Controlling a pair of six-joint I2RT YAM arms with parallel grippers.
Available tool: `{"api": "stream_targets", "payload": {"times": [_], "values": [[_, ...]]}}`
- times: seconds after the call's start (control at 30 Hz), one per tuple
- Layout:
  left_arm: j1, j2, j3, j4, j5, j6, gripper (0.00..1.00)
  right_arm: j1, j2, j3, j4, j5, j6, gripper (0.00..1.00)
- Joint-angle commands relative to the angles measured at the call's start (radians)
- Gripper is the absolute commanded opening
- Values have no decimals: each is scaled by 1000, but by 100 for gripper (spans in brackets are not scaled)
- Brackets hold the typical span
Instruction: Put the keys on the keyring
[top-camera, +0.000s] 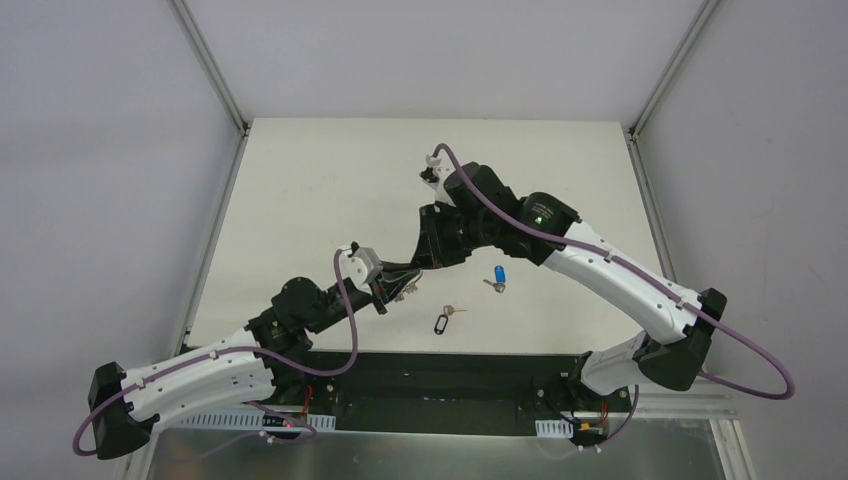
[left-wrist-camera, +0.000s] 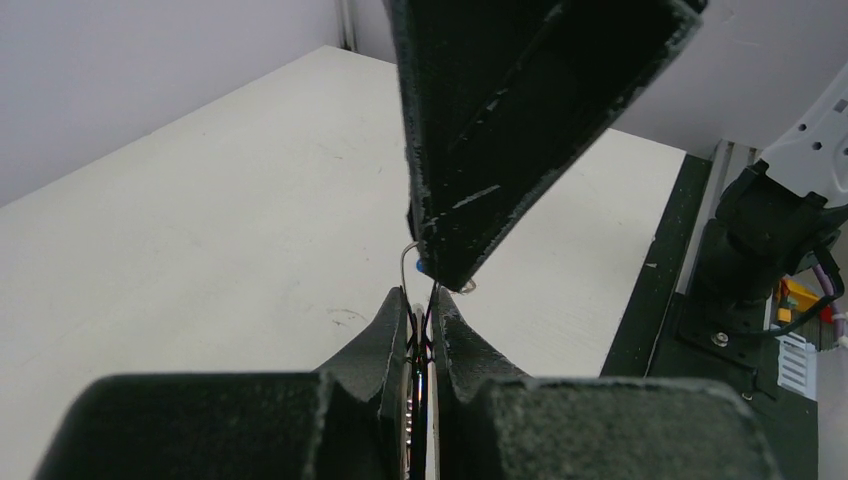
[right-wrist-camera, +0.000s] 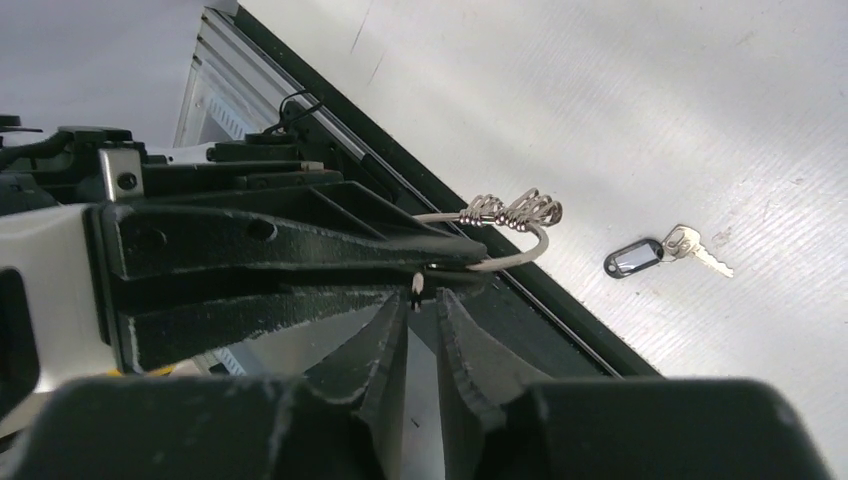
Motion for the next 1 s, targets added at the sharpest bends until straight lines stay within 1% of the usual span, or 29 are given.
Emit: {"api": "stream_targets", "payload": {"times": [0.0, 0.03, 0.13, 0.27, 0.43, 0.5, 0.57, 0.6, 0.67, 0.7, 0.73, 0.77, 0.8, 0.83, 0.9, 0.97], "values": [[-7, -4, 30, 64, -43, -19, 0, 4, -75, -25, 18, 9, -15, 26], [-6, -3, 30, 58, -49, -20, 0, 4, -86, -30, 25, 24, -16, 31], [-5, -6, 28, 39, -81, -19, 0, -8, -119, -50, 33, 60, -15, 41], [-6, -4, 31, 5, -155, -7, 0, -50, -162, -112, 40, 120, -6, 46], [-6, 29, 42, -27, -253, 11, 0, -98, -193, -228, 79, 183, 18, 49], [-6, 37, 43, -35, -280, 18, 0, -110, -201, -275, 98, 242, 26, 49], [-6, 40, 42, -40, -301, 22, 0, -136, -226, -340, 138, 295, 58, 49], [-6, 39, 43, -42, -310, 25, 0, -158, -246, -390, 195, 300, 72, 49], [-6, 42, 44, -49, -328, 27, 0, -201, -283, -483, 277, 289, 92, 49], [-6, 44, 45, -52, -335, 29, 0, -216, -288, -507, 292, 278, 100, 50], [-7, 46, 45, -52, -341, 29, 0, -231, -284, -520, 291, 249, 101, 52], [-6, 48, 44, -51, -352, 28, 0, -243, -272, -523, 280, 174, 89, 53], [-7, 52, 43, -49, -361, 29, 0, -244, -253, -523, 266, 147, 73, 55], [-7, 60, 43, -48, -368, 28, 0, -243, -237, -530, 253, 132, 59, 54], [-5, 66, 42, -44, -374, 24, 0, -242, -222, -574, 265, 143, 66, 51], [-6, 73, 36, -33, -385, 21, 0, -242, -223, -643, 306, 180, 93, 51]]}}
